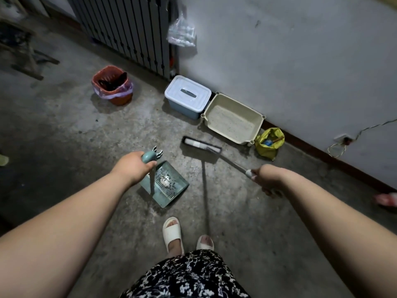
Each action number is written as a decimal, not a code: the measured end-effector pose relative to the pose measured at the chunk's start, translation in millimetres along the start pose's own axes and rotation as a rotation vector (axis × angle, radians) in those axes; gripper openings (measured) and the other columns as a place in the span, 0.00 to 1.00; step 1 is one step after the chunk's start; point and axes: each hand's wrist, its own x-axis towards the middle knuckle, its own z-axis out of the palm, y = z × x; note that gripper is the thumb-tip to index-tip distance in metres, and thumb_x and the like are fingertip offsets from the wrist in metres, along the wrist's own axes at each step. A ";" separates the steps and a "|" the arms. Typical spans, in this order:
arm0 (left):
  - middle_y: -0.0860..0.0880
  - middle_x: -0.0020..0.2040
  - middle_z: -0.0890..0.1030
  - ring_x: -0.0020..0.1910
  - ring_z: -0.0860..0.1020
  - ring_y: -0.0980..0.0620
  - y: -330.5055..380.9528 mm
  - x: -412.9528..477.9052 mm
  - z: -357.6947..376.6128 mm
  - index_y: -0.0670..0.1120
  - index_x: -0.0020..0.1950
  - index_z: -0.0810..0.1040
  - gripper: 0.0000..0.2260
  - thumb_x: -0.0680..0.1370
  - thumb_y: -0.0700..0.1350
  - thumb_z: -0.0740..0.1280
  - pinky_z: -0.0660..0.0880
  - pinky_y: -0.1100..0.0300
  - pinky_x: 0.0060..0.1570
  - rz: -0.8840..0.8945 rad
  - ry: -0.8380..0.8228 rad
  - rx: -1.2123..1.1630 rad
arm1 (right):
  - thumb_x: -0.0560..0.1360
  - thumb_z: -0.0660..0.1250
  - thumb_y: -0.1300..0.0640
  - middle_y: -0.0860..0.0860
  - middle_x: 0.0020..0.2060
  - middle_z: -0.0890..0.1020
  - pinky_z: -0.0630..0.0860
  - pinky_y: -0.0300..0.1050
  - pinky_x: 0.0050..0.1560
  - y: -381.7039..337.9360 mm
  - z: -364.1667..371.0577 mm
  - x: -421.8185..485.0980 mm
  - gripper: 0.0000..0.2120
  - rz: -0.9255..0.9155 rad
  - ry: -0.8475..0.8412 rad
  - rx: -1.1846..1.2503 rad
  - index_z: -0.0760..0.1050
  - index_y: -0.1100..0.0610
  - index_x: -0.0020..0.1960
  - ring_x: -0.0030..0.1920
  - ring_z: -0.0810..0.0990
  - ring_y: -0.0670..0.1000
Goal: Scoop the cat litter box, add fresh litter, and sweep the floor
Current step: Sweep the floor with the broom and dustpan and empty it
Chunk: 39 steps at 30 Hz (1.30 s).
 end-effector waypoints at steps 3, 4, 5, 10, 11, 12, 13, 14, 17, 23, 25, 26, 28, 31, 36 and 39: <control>0.39 0.50 0.81 0.50 0.78 0.40 6.4 -8.1 11.8 0.42 0.52 0.77 0.16 0.76 0.55 0.66 0.71 0.56 0.46 0.000 0.024 0.035 | 0.81 0.50 0.60 0.57 0.23 0.71 0.62 0.32 0.14 -4.4 3.7 21.8 0.09 -0.026 0.010 -0.041 0.68 0.60 0.48 0.13 0.66 0.49; 0.39 0.50 0.81 0.51 0.78 0.40 7.6 -10.7 13.4 0.42 0.52 0.77 0.16 0.76 0.55 0.65 0.71 0.56 0.47 0.002 0.032 0.037 | 0.81 0.51 0.61 0.55 0.24 0.73 0.63 0.33 0.14 -6.9 8.4 28.8 0.09 -0.012 0.009 -0.049 0.66 0.60 0.43 0.16 0.69 0.48; 0.40 0.51 0.81 0.51 0.78 0.40 9.1 -14.2 16.7 0.42 0.53 0.77 0.16 0.76 0.55 0.65 0.71 0.56 0.48 -0.001 0.041 0.036 | 0.81 0.53 0.62 0.53 0.26 0.73 0.66 0.35 0.15 -6.5 16.0 37.1 0.11 -0.006 -0.008 -0.062 0.65 0.59 0.40 0.20 0.72 0.48; 0.39 0.52 0.81 0.52 0.77 0.40 16.2 -26.6 28.5 0.42 0.53 0.77 0.16 0.76 0.54 0.65 0.71 0.55 0.48 -0.012 0.079 0.033 | 0.80 0.54 0.66 0.57 0.28 0.69 0.69 0.38 0.25 1.2 77.9 40.4 0.08 0.081 -0.243 0.263 0.65 0.61 0.42 0.23 0.70 0.52; 0.39 0.52 0.81 0.52 0.77 0.40 18.5 -29.1 30.6 0.42 0.53 0.77 0.16 0.76 0.54 0.65 0.71 0.55 0.48 -0.011 0.081 0.032 | 0.79 0.54 0.66 0.56 0.29 0.68 0.69 0.37 0.24 1.7 84.2 35.8 0.08 0.089 -0.252 0.360 0.65 0.60 0.42 0.25 0.68 0.51; 0.39 0.52 0.81 0.52 0.77 0.40 21.3 -32.1 33.2 0.42 0.53 0.77 0.16 0.76 0.54 0.65 0.71 0.55 0.48 -0.013 0.084 0.026 | 0.79 0.53 0.66 0.55 0.29 0.68 0.68 0.36 0.23 3.2 85.0 30.9 0.08 0.088 -0.256 0.437 0.66 0.59 0.43 0.26 0.67 0.50; 0.39 0.52 0.81 0.52 0.77 0.40 22.9 -33.4 34.0 0.42 0.53 0.77 0.16 0.76 0.54 0.65 0.71 0.55 0.48 -0.016 0.085 0.024 | 0.79 0.53 0.66 0.55 0.28 0.67 0.66 0.34 0.21 4.6 81.3 29.4 0.08 0.075 -0.260 0.511 0.66 0.58 0.45 0.25 0.66 0.50; 0.40 0.51 0.81 0.52 0.77 0.40 24.3 -36.2 35.9 0.42 0.53 0.77 0.16 0.76 0.54 0.65 0.71 0.55 0.48 -0.020 0.088 0.021 | 0.79 0.52 0.66 0.54 0.29 0.66 0.65 0.33 0.20 7.3 72.0 24.5 0.08 0.066 -0.258 0.591 0.66 0.57 0.46 0.24 0.66 0.49; 0.40 0.52 0.81 0.53 0.77 0.40 26.6 -42.8 37.8 0.43 0.55 0.77 0.16 0.76 0.55 0.65 0.71 0.55 0.49 -0.031 0.099 0.014 | 0.80 0.53 0.65 0.53 0.29 0.67 0.64 0.30 0.18 18.8 34.5 12.8 0.08 0.076 -0.233 0.731 0.68 0.55 0.47 0.16 0.66 0.47; 0.39 0.52 0.81 0.52 0.78 0.40 26.3 -38.9 32.3 0.42 0.55 0.77 0.17 0.76 0.54 0.65 0.71 0.55 0.48 -0.029 0.111 0.003 | 0.80 0.55 0.62 0.57 0.31 0.68 0.65 0.33 0.23 23.5 11.8 -4.6 0.05 0.098 -0.087 0.536 0.68 0.55 0.50 0.26 0.68 0.50; 0.39 0.53 0.81 0.53 0.77 0.40 21.7 -33.2 27.2 0.42 0.55 0.77 0.17 0.76 0.54 0.65 0.71 0.55 0.49 -0.018 0.113 0.002 | 0.80 0.56 0.63 0.57 0.32 0.69 0.67 0.32 0.19 20.5 17.9 -3.1 0.03 0.141 -0.040 0.518 0.69 0.59 0.50 0.29 0.67 0.51; 0.39 0.53 0.81 0.53 0.77 0.40 16.7 -28.6 22.3 0.42 0.55 0.77 0.16 0.76 0.54 0.65 0.70 0.55 0.49 -0.008 0.113 -0.001 | 0.80 0.57 0.64 0.57 0.33 0.69 0.68 0.32 0.17 15.1 21.6 -2.3 0.05 0.169 -0.033 0.541 0.69 0.61 0.46 0.29 0.68 0.50; 0.39 0.53 0.80 0.54 0.77 0.39 7.8 -20.7 13.3 0.42 0.55 0.77 0.16 0.77 0.54 0.65 0.70 0.55 0.48 0.008 0.108 0.001 | 0.80 0.57 0.66 0.55 0.33 0.69 0.69 0.32 0.17 7.5 29.8 3.9 0.12 0.173 0.002 0.562 0.66 0.60 0.38 0.30 0.69 0.49; 0.40 0.54 0.80 0.55 0.77 0.40 -15.5 -4.3 -7.0 0.43 0.56 0.77 0.16 0.77 0.54 0.65 0.70 0.56 0.49 0.039 0.099 0.012 | 0.78 0.57 0.68 0.53 0.33 0.71 0.71 0.35 0.20 -22.2 48.3 13.3 0.12 0.167 0.028 0.561 0.65 0.59 0.36 0.30 0.71 0.48; 0.42 0.54 0.80 0.54 0.77 0.41 -59.5 27.1 -41.7 0.46 0.57 0.76 0.16 0.76 0.55 0.65 0.67 0.58 0.46 0.101 0.052 0.028 | 0.76 0.56 0.70 0.53 0.16 0.66 0.68 0.31 0.19 -87.8 93.1 24.6 0.17 0.286 -0.094 0.611 0.63 0.60 0.29 0.18 0.67 0.48; 0.43 0.56 0.81 0.55 0.77 0.42 -90.8 49.0 -68.6 0.47 0.58 0.77 0.16 0.76 0.55 0.65 0.68 0.58 0.47 0.136 0.027 0.046 | 0.75 0.53 0.71 0.52 0.13 0.65 0.66 0.31 0.18 -145.3 119.4 24.8 0.18 0.276 -0.135 0.623 0.62 0.60 0.28 0.12 0.65 0.46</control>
